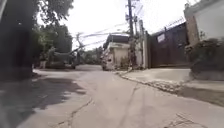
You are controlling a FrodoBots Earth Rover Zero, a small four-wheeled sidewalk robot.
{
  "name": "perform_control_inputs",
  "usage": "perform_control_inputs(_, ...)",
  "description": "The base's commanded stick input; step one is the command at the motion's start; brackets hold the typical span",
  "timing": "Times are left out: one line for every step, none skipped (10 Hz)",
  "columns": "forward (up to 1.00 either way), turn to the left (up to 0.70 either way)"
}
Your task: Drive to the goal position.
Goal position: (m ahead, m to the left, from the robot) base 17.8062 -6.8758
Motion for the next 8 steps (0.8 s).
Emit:
perform_control_inputs(0.85, 0.03)
perform_control_inputs(0.85, 0.12)
perform_control_inputs(0.85, 0.34)
perform_control_inputs(0.85, 0.37)
perform_control_inputs(0.85, 0.21)
perform_control_inputs(0.85, 0.03)
perform_control_inputs(0.85, 0.03)
perform_control_inputs(0.85, 0.03)
